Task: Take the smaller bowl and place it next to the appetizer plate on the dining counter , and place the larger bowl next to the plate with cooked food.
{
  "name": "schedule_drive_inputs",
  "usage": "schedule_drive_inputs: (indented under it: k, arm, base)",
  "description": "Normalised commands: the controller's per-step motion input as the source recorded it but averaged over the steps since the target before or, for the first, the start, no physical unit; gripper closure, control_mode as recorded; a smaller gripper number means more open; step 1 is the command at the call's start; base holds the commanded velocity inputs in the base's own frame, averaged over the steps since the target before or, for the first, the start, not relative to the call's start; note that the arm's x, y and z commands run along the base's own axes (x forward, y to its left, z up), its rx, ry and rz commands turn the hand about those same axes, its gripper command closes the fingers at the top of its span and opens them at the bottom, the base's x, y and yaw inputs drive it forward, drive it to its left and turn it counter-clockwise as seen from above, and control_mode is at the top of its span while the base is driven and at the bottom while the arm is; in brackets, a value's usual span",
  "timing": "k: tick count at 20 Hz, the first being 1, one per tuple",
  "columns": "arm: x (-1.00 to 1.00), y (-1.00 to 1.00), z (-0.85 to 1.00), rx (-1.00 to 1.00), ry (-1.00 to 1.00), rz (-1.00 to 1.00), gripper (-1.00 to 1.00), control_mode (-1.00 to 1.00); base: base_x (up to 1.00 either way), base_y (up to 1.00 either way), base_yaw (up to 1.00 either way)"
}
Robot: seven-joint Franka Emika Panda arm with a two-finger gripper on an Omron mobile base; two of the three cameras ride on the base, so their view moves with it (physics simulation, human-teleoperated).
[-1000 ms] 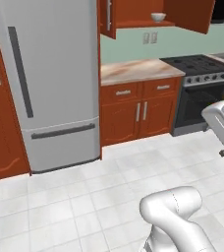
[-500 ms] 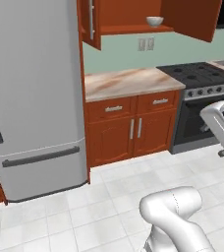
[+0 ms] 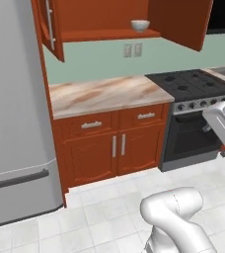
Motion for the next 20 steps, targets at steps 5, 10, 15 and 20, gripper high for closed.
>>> schedule_drive_inputs:
  k: [5, 10, 15, 20]
  arm:
    - [0.0, 0.0, 0.0, 0.0, 0.0, 0.0, -1.0, 1.0]
    - [0.0, 0.0, 0.0, 0.0, 0.0, 0.0, -1.0, 1.0]
    - [0.0, 0.0, 0.0, 0.0, 0.0, 0.0, -1.0, 1.0]
    - [0.0, 0.0, 0.0, 0.0, 0.0, 0.0, -1.0, 1.0]
  base:
    - [0.78, -0.11, 0.01]
    - [0.91, 0.0, -0.01]
    - [0.64, -0.32, -0.02]
    - [0.59, -0.22, 0.0]
